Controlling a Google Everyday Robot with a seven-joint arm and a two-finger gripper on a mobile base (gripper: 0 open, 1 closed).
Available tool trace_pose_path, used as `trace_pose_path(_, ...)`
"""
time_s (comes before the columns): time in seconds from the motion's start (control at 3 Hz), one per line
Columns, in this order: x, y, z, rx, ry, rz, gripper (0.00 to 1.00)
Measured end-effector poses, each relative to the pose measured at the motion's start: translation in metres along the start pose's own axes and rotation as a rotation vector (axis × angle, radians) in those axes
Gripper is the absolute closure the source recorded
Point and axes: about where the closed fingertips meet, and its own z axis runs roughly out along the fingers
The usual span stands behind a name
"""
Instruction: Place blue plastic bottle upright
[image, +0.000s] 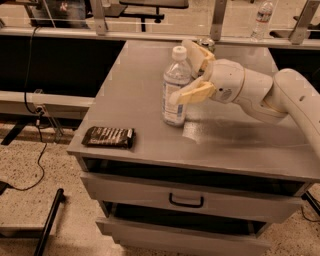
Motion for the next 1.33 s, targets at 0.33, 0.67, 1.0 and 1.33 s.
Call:
trace_pose_path(0.33,-0.003,-0.001,0.002,-0.02,0.044,0.002,0.0)
trace_pose_path(0.67,-0.033,-0.006,0.003,-0.086,0.227,-0.041,0.0)
trace_pose_path(1.0,-0.067,-0.017,-0.009,-0.089,0.32,-0.066,0.0)
trace_pose_path(1.33,-0.066,-0.017,-0.008,-0.09,0.319,-0.065,0.0)
